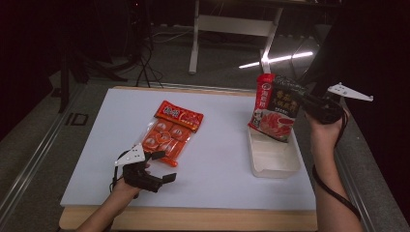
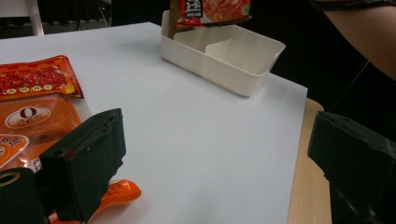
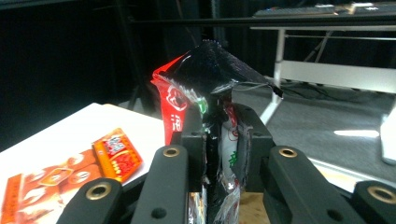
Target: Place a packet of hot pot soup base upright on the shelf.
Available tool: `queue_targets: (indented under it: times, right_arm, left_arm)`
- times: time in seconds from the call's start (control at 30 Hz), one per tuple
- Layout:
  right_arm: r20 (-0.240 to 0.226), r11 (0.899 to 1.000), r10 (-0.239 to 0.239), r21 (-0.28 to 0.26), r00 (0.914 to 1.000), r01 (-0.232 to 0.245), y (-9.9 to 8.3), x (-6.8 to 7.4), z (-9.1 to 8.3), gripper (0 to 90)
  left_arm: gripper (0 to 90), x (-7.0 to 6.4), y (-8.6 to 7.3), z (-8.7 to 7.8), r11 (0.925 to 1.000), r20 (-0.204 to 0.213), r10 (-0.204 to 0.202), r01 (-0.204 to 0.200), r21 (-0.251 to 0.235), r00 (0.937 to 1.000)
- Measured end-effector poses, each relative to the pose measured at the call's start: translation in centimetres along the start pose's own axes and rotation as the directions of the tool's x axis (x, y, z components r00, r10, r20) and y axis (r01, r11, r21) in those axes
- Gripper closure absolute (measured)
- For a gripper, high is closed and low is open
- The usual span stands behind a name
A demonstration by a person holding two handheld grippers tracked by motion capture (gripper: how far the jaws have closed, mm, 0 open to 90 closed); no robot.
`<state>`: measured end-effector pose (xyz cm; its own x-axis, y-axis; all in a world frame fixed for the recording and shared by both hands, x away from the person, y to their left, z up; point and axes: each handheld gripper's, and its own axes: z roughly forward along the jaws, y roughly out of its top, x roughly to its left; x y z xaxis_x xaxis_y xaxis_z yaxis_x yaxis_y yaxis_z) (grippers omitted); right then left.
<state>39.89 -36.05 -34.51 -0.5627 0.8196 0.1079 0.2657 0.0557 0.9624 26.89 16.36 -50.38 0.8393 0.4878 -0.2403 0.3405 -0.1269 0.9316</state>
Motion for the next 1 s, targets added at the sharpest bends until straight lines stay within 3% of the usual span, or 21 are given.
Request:
queue_targets:
  times: [0.27, 0.5, 0.6, 0.7, 1.0]
  right_arm:
    - [0.015, 1.0, 0.022, 0.022, 0.9997, -0.022, -1.2, -1.6, 0.7, 75.8]
    - [-0.01, 0.998, -0.003, 0.059, 0.9999, 0.003, -2.5, -1.8, 1.7, 75.6]
    - [-0.024, 0.997, 0.008, 0.074, 0.9997, -0.006, -3.2, -1.9, 2.0, 75.6]
    - [-0.044, 0.998, 0.028, 0.053, 0.9987, -0.026, -3.6, -1.9, 2.0, 75.0]
    - [-0.122, 0.996, -0.003, 0.087, 0.9925, 0.014, -3.5, -1.2, 2.5, 74.0]
  left_arm:
    - [4.8, 0.2, -0.2, 0.1, 0.9999, 0.004, -0.012, 0.012, 0.0, 0.9999]
    - [4.8, 0.4, -0.3, 0.1, 0.9996, 0.003, -0.027, 0.027, -0.004, 0.9996]
    - [4.8, 0.4, -0.4, 0.1, 0.9996, 0.001, -0.027, 0.027, -0.004, 0.9996]
    - [4.8, 0.5, -0.5, 0.1, 0.9994, -0.001, -0.035, 0.035, -0.007, 0.9994]
    - [4.8, 0.6, -0.5, 0.0, 0.9994, -0.004, -0.032, 0.032, -0.01, 0.9995]
